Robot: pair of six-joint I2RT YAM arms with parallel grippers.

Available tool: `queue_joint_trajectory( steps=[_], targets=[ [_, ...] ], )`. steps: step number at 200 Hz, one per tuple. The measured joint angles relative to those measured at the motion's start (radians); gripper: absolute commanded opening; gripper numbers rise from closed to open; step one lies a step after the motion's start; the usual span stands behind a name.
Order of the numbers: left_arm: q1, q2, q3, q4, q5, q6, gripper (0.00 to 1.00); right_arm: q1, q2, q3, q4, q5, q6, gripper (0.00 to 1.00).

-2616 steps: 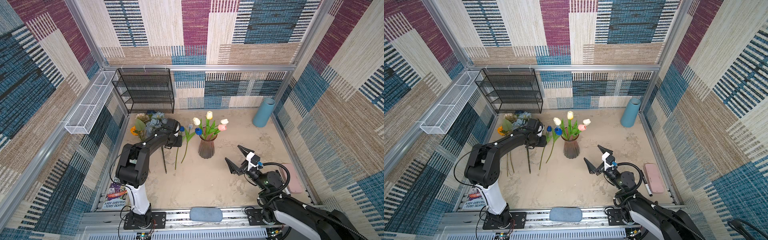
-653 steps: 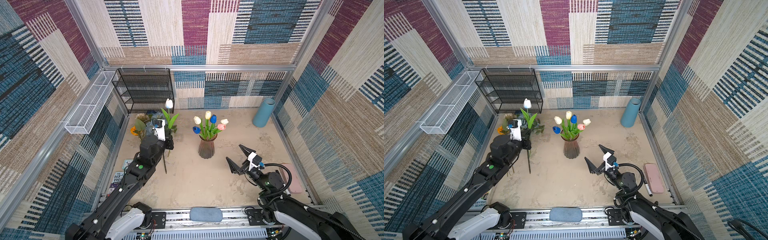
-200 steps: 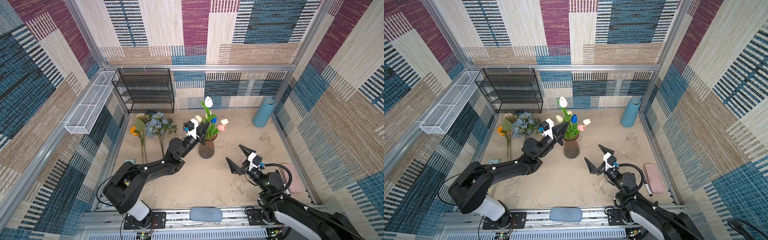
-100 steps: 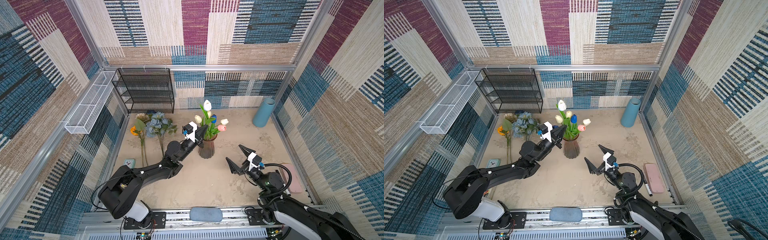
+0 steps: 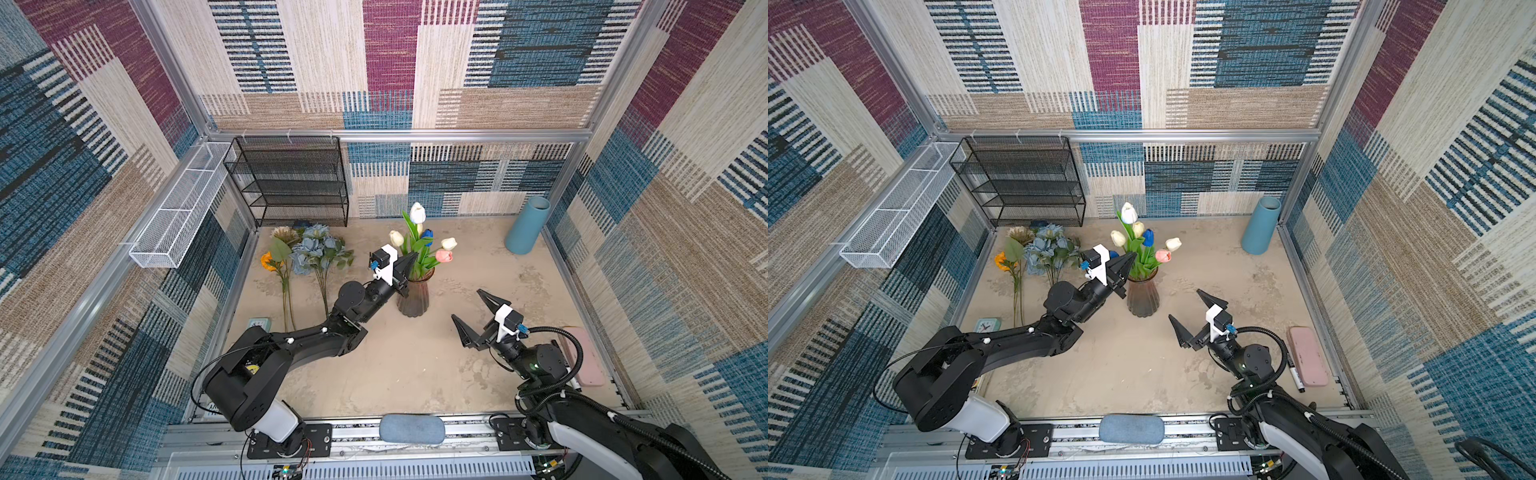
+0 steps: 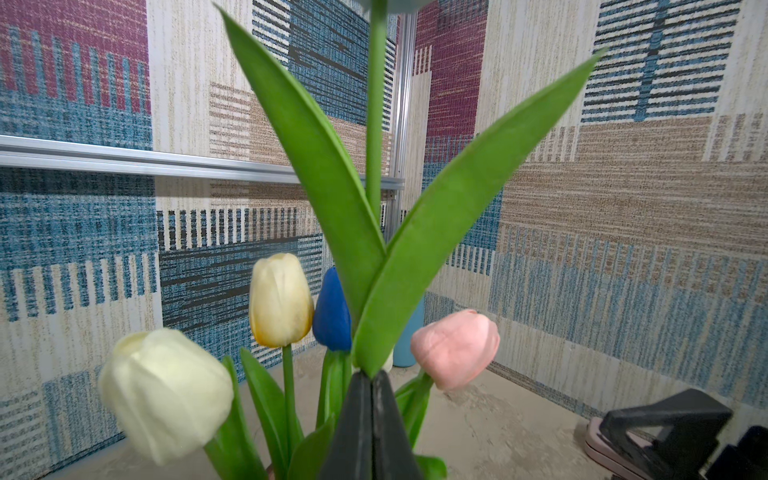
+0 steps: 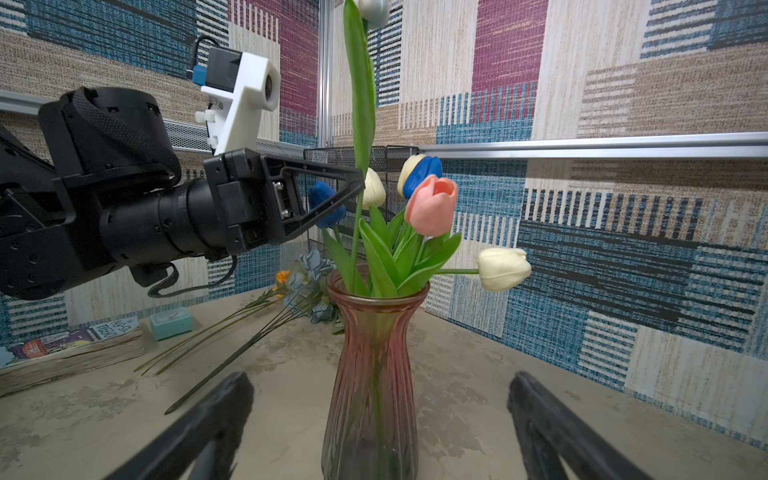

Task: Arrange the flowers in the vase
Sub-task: 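Lower the white tulip into the vase and open the left gripper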

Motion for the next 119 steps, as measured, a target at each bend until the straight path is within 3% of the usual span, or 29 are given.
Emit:
queue_joint_trajectory(
  steps=[59,88,119],
  targets=[
    [-0.001,-0.054,0.014,-0.159,0.001,0.019,0.02,0.000,0.011,0.000,-0.001,0.000,0.000,0.99],
    [-0.001,-0.092,0.021,-0.255,0.004,0.035,0.22,0.000,0.021,0.000,0.000,0.000,0.000,0.99],
    [-0.001,-0.152,0.054,-0.423,0.004,0.042,0.30,0.000,0.027,0.001,0.001,0.001,0.000,1.00]
  ],
)
